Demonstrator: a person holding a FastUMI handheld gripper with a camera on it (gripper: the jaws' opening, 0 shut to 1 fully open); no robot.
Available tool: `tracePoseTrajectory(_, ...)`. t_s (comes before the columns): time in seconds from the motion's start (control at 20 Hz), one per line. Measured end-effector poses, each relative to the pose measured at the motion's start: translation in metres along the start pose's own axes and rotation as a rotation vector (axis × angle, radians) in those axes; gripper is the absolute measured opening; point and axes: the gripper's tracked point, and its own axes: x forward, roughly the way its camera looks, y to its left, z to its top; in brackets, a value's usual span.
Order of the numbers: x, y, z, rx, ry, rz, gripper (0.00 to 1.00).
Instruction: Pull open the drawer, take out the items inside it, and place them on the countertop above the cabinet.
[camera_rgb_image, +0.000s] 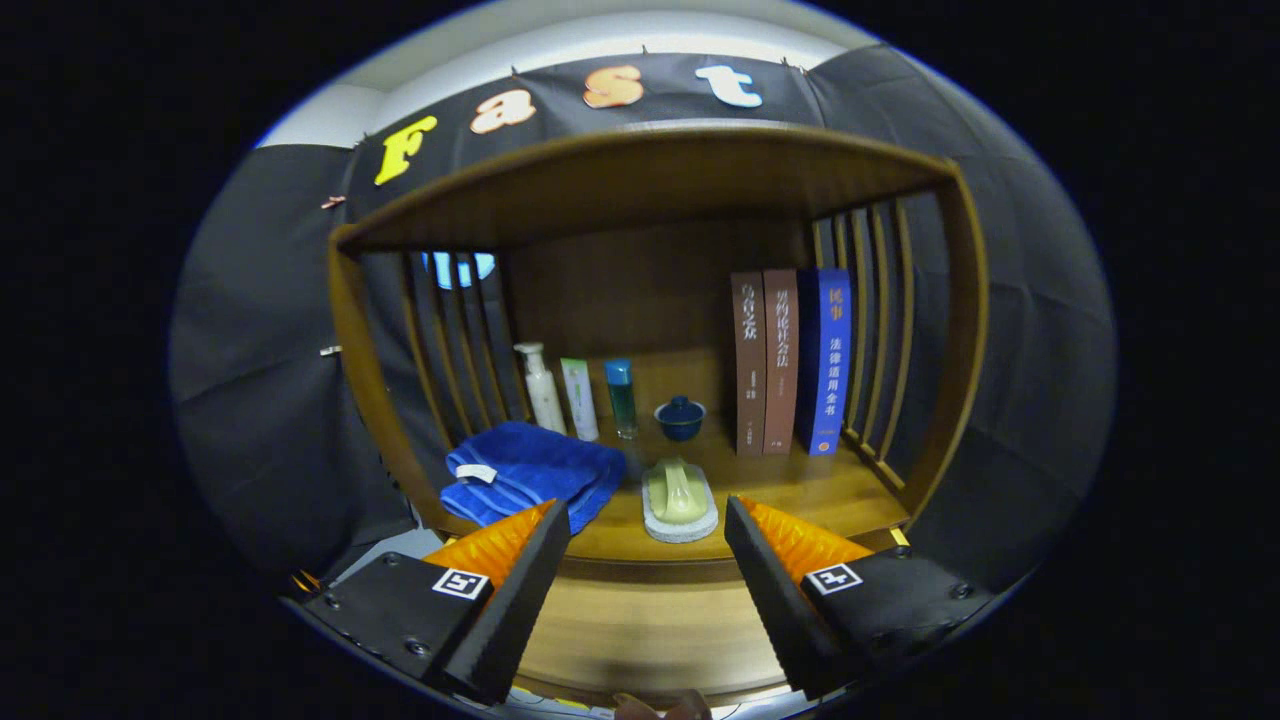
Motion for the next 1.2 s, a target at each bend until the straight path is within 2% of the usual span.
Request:
tracePoseTrajectory(0.25, -0.071, 0.004, -0.044, -0.029, -0.117, -0.018, 0.99)
tracePoseTrajectory(0.55, -0.108, 0.000, -0.135, -0.014, -0.064, -0.044, 0.99)
tracePoseTrajectory(0.8, -0.103, 0.001, -0.185, -0.008, 0.000, -0.053, 0.99)
tracePoseTrajectory(1.2, -0.075, -0.012, -0.215, 0.018, 0.071, -0.084, 0.99)
